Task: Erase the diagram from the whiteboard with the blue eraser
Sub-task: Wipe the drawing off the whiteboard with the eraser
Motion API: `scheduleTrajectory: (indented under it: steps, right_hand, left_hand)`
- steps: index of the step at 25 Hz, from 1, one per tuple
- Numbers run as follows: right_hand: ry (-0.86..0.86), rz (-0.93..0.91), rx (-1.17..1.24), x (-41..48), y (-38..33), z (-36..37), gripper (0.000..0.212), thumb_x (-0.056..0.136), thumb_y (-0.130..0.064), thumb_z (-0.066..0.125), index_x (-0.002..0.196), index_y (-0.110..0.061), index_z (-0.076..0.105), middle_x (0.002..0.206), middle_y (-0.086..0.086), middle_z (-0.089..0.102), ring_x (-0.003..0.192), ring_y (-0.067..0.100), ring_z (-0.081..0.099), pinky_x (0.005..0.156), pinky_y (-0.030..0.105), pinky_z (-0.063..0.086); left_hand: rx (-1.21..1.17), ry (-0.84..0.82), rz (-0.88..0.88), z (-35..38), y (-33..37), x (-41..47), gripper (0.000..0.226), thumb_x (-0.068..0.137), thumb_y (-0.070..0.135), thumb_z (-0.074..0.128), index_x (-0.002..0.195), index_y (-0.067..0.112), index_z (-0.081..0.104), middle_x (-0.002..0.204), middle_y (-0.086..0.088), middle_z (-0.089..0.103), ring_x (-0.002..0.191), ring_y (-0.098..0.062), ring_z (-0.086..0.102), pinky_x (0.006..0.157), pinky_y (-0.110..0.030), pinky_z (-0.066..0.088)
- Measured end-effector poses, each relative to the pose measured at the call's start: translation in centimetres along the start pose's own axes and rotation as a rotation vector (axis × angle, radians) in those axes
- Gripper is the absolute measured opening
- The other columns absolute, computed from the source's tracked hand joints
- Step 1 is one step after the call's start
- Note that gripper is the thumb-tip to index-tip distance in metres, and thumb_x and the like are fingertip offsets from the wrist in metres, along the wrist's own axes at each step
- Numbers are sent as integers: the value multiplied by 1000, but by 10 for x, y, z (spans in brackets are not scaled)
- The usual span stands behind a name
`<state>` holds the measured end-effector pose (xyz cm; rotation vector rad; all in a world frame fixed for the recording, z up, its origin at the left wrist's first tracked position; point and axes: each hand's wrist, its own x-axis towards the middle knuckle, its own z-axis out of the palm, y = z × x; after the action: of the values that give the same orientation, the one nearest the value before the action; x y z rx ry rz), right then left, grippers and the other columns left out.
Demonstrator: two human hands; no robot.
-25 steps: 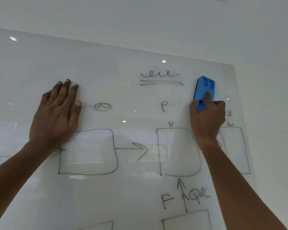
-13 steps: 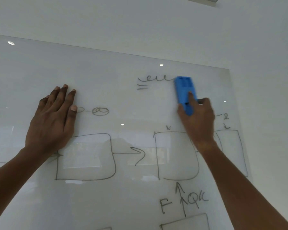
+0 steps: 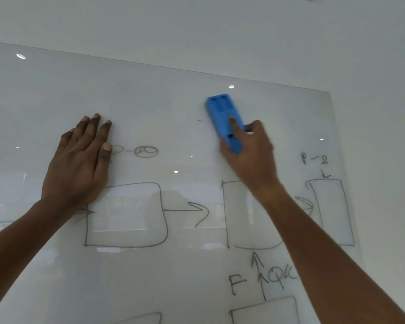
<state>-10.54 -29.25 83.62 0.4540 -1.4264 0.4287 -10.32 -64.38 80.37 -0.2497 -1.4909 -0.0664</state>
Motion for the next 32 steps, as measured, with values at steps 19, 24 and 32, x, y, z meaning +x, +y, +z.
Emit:
scheduleTrajectory:
  steps: [19,24,32]
  right_hand:
    - [219,419,-3,10,25,2,57,98,-32,67,149,-13,50,111,19,52,98,33,56,89,44,54]
    - [76,38,79,4,-55,32,56,98,-30,67,147,-9,52,112,22,54,97,36,57,83,46,55]
    - [131,166,32,-41,31,-8,60,94,-28,73,149,-14,53,111,20,54,92,29,57,80,45,59]
  left_hand:
    - [24,-2,-18,1,5,-1,66,114,37,22,168,3,40,175,-20,33,166,-38,28,133,-56,23]
    - [10,9,-1,2,0,-2,65,115,37,22,169,6,40,176,-17,33,166,-36,27,133,-55,22]
    - [17,49,29,7,-6,-2,63,116,35,23,167,2,42,173,-22,38,163,-42,32,131,-59,26]
